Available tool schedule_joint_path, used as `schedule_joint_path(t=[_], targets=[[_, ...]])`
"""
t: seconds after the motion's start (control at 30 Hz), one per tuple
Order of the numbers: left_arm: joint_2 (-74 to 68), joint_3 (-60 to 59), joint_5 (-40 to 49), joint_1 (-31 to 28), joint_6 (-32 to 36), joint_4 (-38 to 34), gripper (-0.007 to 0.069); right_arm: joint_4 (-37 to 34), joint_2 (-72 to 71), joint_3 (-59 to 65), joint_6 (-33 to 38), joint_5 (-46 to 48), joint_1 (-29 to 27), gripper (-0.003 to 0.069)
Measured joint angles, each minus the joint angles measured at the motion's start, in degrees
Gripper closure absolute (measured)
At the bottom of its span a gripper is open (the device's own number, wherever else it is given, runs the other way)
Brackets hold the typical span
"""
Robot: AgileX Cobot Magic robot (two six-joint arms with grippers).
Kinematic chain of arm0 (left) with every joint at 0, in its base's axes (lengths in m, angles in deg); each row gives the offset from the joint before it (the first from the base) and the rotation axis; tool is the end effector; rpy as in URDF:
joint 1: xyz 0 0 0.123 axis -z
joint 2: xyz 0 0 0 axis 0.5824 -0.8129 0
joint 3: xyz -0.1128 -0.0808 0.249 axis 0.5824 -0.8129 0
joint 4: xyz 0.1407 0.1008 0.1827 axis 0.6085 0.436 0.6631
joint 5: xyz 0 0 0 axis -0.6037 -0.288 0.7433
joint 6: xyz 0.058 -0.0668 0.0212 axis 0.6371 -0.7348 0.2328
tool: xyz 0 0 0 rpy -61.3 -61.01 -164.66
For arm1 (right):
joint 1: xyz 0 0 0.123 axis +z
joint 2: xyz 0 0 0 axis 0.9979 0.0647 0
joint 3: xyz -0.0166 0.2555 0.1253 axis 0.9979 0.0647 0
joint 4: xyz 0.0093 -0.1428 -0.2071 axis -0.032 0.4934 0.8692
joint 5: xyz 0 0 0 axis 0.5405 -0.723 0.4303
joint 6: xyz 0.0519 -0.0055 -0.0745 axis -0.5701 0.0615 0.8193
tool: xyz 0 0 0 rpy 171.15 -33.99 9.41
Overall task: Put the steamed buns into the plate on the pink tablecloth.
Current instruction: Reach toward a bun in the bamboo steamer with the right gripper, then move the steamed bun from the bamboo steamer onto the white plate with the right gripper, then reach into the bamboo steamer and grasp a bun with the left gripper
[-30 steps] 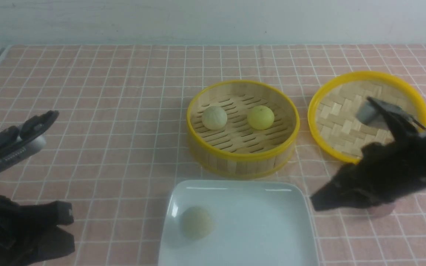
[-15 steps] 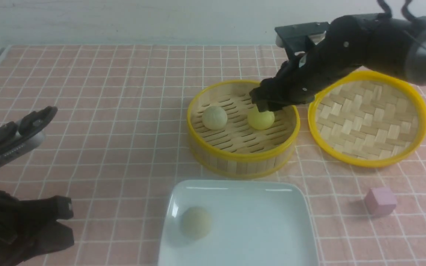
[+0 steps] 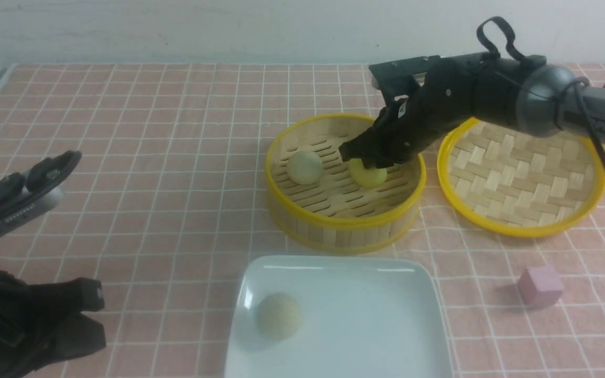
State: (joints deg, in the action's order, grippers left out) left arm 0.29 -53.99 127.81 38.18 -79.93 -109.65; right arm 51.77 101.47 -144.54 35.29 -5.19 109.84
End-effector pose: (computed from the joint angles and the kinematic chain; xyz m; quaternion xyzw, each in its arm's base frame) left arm 0.1512 -0.0381 0.2662 -0.1125 0.9448 -0.2187 0.2167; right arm 0.4323 0.1971 0.2237 -0.1450 0.9343 0.1268 0.3000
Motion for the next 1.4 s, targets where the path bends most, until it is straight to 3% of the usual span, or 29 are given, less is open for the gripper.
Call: schedule_joint_path(t=[0.23, 0.43, 0.53, 0.73, 0.87, 0.9, 1.17, 1.3, 1.4], targets=[[0.0, 0.0, 0.05, 0.0, 0.0, 0.0, 0.0559, -1.17, -15.62, 0.66, 0.0, 10.73, 0.23, 0.0646], [0.0, 0.0, 0.22, 0.0, 0.0, 0.0, 0.0552, -7.71, -31.8, 18.3, 0.0, 16.17, 4.53, 0.0646], [0.0, 0.0, 0.09, 0.0, 0.0, 0.0, 0.0549, -10.75, -35.34, 33.03, 0.0, 10.06, 8.25, 0.0645], [0.0, 0.0, -0.74, 0.0, 0.0, 0.0, 0.0549, -14.77, -34.47, 49.57, 0.0, -7.88, 11.94, 0.0622], [0.0, 0.0, -2.31, 0.0, 0.0, 0.0, 0.0547, -16.7, -31.42, 53.52, 0.0, -17.64, 12.32, 0.0554], [0.0, 0.0, -2.59, 0.0, 0.0, 0.0, 0.0544, -17.24, -30.18, 53.7, 0.0, -19.64, 12.32, 0.0496], [0.0, 0.0, -2.39, 0.0, 0.0, 0.11, 0.0531, -17.39, -33.73, 53.63, 0.0, -17.51, 11.82, 0.0209], [0.0, 0.0, -2.15, 0.0, 0.0, 0.74, 0.0528, -14.83, -40.43, 52.55, 0.0, -12.34, 10.34, 0.0202], [0.0, 0.0, -2.04, 0.0, 0.0, 1.95, 0.0521, -9.18, -50.09, 50.38, 0.0, -5.07, 7.88, 0.0265]])
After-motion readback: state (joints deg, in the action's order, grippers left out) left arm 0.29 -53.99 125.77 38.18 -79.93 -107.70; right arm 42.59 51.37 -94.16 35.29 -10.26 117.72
